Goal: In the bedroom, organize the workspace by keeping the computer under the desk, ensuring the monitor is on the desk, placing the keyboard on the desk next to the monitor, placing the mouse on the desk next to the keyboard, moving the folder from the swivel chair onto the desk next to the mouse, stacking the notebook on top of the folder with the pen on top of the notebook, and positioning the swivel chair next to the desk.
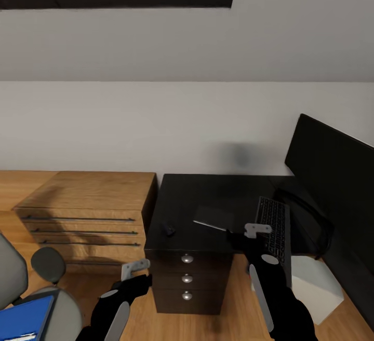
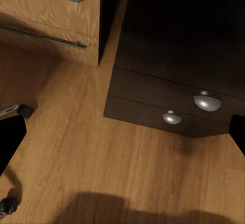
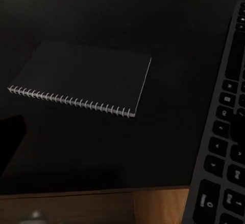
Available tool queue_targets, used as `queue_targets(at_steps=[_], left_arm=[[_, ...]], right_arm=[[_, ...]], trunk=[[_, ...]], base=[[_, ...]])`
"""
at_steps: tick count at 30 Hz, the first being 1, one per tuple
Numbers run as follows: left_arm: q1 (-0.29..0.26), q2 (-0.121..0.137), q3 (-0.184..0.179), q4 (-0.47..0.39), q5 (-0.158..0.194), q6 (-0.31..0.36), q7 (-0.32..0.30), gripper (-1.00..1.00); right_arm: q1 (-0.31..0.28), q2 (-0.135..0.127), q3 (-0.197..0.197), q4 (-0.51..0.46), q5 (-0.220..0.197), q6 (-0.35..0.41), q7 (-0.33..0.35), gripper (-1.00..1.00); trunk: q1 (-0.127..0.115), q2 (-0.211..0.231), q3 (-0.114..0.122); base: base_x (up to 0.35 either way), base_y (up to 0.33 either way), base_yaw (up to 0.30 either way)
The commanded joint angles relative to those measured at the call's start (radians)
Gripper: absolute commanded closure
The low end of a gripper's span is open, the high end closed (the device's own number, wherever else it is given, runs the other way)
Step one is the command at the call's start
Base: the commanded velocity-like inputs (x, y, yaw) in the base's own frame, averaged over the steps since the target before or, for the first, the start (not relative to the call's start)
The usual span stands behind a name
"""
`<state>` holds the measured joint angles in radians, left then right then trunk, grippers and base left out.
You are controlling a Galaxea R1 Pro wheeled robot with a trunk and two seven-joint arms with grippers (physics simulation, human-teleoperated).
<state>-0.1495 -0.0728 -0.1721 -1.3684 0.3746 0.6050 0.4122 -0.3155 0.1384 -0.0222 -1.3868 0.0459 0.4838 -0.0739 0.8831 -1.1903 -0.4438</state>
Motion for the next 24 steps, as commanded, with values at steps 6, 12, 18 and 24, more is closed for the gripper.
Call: queue_targets(at_steps=[6,12,18,24], left_arm=[[-0.001,0.001,-0.002,-0.022,0.01,0.002,0.01,-1.0],[-0.001,0.001,-0.001,-0.022,0.01,0.002,0.011,-1.0],[-0.001,0.001,-0.002,-0.022,0.009,0.002,0.012,-1.0],[-0.001,0.001,-0.002,-0.022,0.01,0.002,0.012,-1.0]], right_arm=[[-0.001,0.0,-0.001,-0.001,0.006,0.006,-0.001,-1.0],[-0.001,0.0,-0.002,-0.003,0.006,0.006,-0.001,-1.0],[-0.001,-0.003,-0.003,-0.006,0.006,0.006,-0.002,-1.0],[-0.001,-0.008,-0.006,-0.006,0.006,0.006,-0.003,-1.0]], trunk=[[0.0,-0.001,0.004],[0.0,-0.001,0.012],[0.0,-0.001,0.016],[0.0,-0.001,0.016]], base=[[0.0,0.0,0.192],[0.0,0.0,0.157],[0.048,0.0,0.06],[0.16,0.0,0.007]])
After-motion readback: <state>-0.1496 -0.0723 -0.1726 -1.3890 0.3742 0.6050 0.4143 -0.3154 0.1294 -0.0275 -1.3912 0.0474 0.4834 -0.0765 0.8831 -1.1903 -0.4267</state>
